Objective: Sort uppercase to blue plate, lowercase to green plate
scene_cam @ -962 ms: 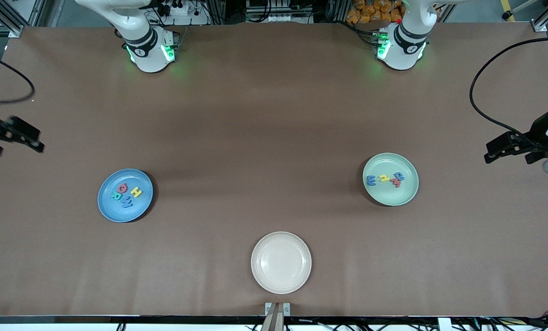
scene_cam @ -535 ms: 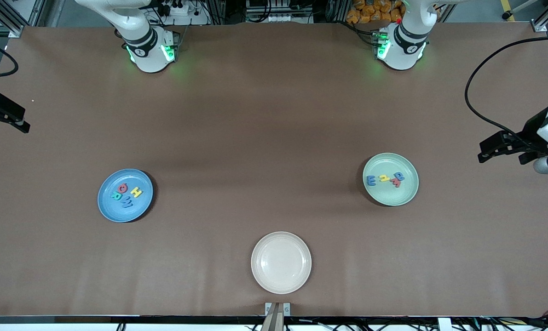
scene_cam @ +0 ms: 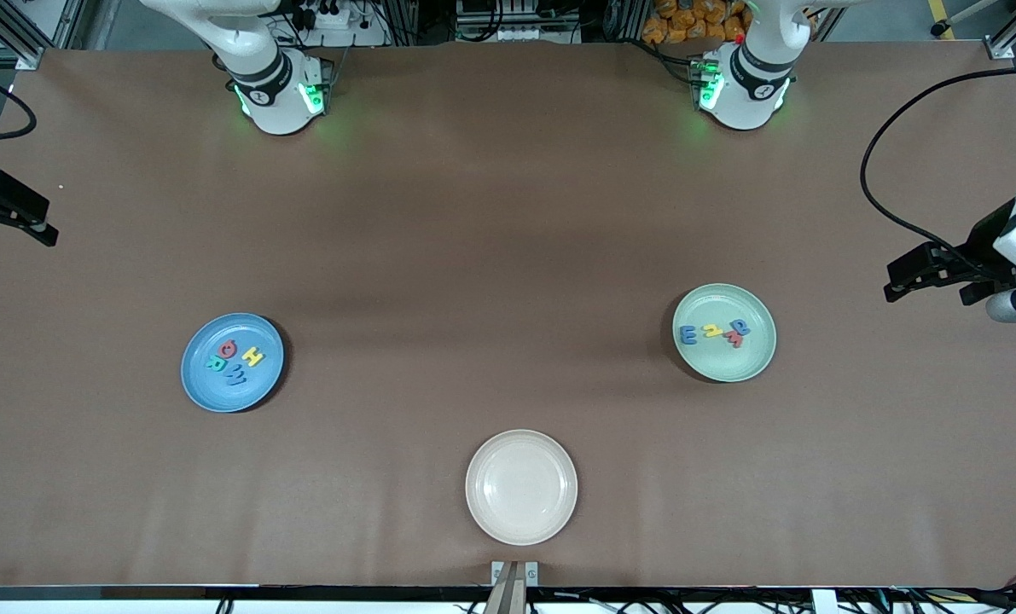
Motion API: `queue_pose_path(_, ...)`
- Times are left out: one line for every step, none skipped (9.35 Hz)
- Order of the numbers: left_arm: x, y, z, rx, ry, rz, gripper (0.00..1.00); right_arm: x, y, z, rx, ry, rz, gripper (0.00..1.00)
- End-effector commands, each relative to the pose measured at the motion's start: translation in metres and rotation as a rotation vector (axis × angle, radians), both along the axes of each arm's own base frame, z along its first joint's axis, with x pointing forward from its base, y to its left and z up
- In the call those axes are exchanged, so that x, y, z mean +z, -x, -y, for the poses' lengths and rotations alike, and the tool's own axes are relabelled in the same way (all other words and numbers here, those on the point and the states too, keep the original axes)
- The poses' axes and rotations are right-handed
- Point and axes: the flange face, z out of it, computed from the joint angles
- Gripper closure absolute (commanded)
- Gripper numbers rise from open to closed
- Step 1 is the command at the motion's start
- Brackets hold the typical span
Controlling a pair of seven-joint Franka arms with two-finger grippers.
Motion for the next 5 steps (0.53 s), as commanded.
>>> queue_pose_path(0.005, 0.007, -0.001, -0.024, -0.006, -0.006, 0.00, 0.007, 0.004, 0.003, -0.011, -0.012, 0.010, 0.00)
queue_pose_path(0.009, 0.009, 0.000, -0.026, -0.012, -0.015, 0.00, 0.007, 0.004, 0.003, -0.010, -0.012, 0.013, 0.00)
queue_pose_path(0.016, 0.011, -0.002, -0.024, -0.012, -0.023, 0.00, 0.008, 0.003, 0.003, -0.010, -0.012, 0.015, 0.00)
queue_pose_path(0.019, 0.012, -0.002, -0.024, -0.014, -0.028, 0.00, 0.008, 0.003, 0.003, -0.011, -0.012, 0.015, 0.00)
queue_pose_path(0.020, 0.013, -0.002, -0.026, -0.020, -0.032, 0.00, 0.007, 0.004, 0.004, -0.014, -0.012, 0.012, 0.00)
